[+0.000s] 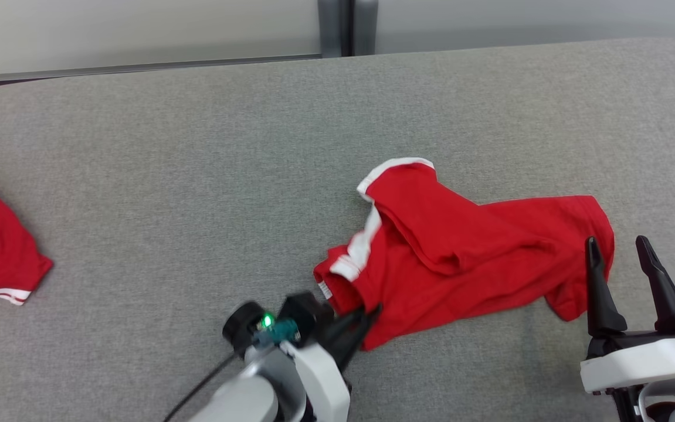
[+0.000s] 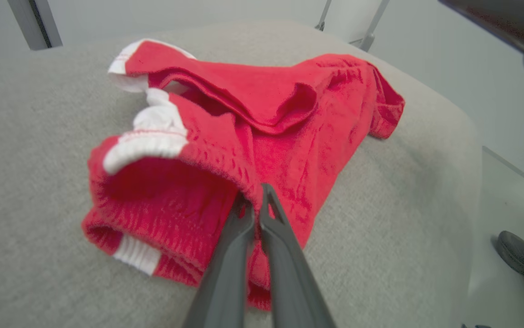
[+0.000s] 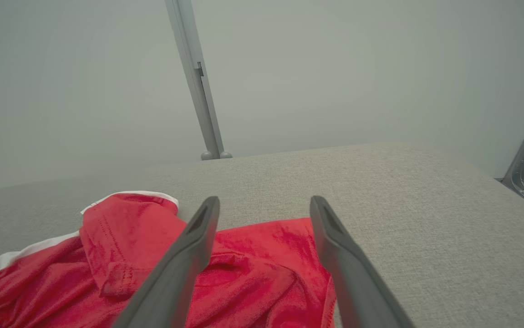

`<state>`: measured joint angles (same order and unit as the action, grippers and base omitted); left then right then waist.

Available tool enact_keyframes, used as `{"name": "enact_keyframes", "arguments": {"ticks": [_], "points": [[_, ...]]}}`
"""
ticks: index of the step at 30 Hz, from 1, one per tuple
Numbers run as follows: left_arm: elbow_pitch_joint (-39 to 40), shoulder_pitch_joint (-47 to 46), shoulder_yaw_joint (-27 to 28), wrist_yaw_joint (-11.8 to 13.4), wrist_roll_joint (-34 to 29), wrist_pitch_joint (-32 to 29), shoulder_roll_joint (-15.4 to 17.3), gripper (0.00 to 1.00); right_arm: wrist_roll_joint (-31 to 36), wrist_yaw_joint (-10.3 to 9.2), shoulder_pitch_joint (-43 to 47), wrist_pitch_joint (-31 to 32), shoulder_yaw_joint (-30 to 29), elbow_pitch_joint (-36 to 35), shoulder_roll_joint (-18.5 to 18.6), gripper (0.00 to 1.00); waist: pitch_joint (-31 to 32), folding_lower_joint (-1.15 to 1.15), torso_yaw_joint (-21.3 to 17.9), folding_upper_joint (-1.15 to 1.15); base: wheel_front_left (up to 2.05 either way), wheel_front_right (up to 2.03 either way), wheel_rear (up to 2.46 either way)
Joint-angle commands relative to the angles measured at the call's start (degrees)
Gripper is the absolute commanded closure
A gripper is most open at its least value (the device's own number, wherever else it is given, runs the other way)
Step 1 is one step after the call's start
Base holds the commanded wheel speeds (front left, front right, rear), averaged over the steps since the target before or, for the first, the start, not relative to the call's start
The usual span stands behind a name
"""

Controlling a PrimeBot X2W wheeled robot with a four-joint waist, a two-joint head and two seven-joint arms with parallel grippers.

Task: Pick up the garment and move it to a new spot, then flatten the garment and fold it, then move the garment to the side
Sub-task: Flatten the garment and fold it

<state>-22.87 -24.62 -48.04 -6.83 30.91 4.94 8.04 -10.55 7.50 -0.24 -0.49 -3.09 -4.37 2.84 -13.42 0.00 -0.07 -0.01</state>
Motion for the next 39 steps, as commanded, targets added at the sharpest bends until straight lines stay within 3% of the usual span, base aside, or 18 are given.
{"name": "enact_keyframes", "arguments": {"ticks": [1, 6, 11, 12, 13, 23, 30, 33, 39], "points": [[1.42, 1.86, -1.45, -0.23, -0.34, -1.44, 1.34, 1.0, 0.2, -0.02, -0.36, 0.23, -0.27, -0.25, 0.06, 0.0, 0.19, 0.0, 0.81, 0.0, 0.0, 0.0, 0.0], [1.58, 6.3, -3.97, 0.34, 0.39, -4.9, 3.17, 1.0, -0.06, -0.02, -0.88, 0.45, -0.05, -0.35, 0.03, 0.0, 0.39, 0.0, 1.69, 0.0, 0.0, 0.0, 0.0], [0.04, 7.78, -2.7, 2.27, 1.16, -3.9, 3.39, 1.0, 0.5, -0.02, -0.7, 0.87, -0.02, -0.82, 0.03, 0.0, 0.81, 0.0, 2.21, 0.0, 0.0, 0.0, 0.0], [-0.08, 7.89, -2.44, 2.72, 1.11, -3.17, 3.37, 0.16, 0.4, -0.02, -0.56, 0.99, -0.13, -1.03, 0.04, 0.0, 0.98, 0.0, 2.37, 0.0, 0.0, 0.0, 0.0], [0.03, 7.94, -1.95, 3.24, 0.98, -2.13, 3.39, 0.0, 0.7, -0.02, -0.34, 0.98, -0.2, -1.28, 0.03, 0.0, 1.15, 0.0, 2.5, 0.0, 0.0, 0.0, 0.0], [3.51, 12.0, 4.65, 10.3, 2.29, 6.73, 5.83, 0.0, 0.54, -0.02, 1.57, 2.34, -1.05, -2.44, 0.02, 0.0, 3.95, 0.0, 4.12, 0.0, 0.0, 0.0, 0.0], [11.16, 13.11, 15.54, 15.98, 2.07, 10.18, 8.54, 0.0, 1.5, -0.02, 2.53, 3.02, -1.06, -3.29, 0.8, 0.0, 4.87, 0.0, 5.16, 0.0, 0.0, 0.0, 0.0], [14.66, 12.77, 20.45, 16.91, 0.76, 10.25, 9.33, 0.0, 1.71, -0.02, 2.75, 3.54, -0.94, -3.75, 1.04, 0.0, 5.13, 0.0, 5.41, 0.0, 0.0, 0.0, 0.0], [17.38, 14.84, 26.87, 15.69, -1.45, 10.22, 10.63, 0.0, 2.25, -0.02, 3.55, 4.33, -0.56, -4.55, 1.46, 0.0, 5.92, 0.0, 5.45, 0.0, 0.0, 0.0, 0.0]]}}
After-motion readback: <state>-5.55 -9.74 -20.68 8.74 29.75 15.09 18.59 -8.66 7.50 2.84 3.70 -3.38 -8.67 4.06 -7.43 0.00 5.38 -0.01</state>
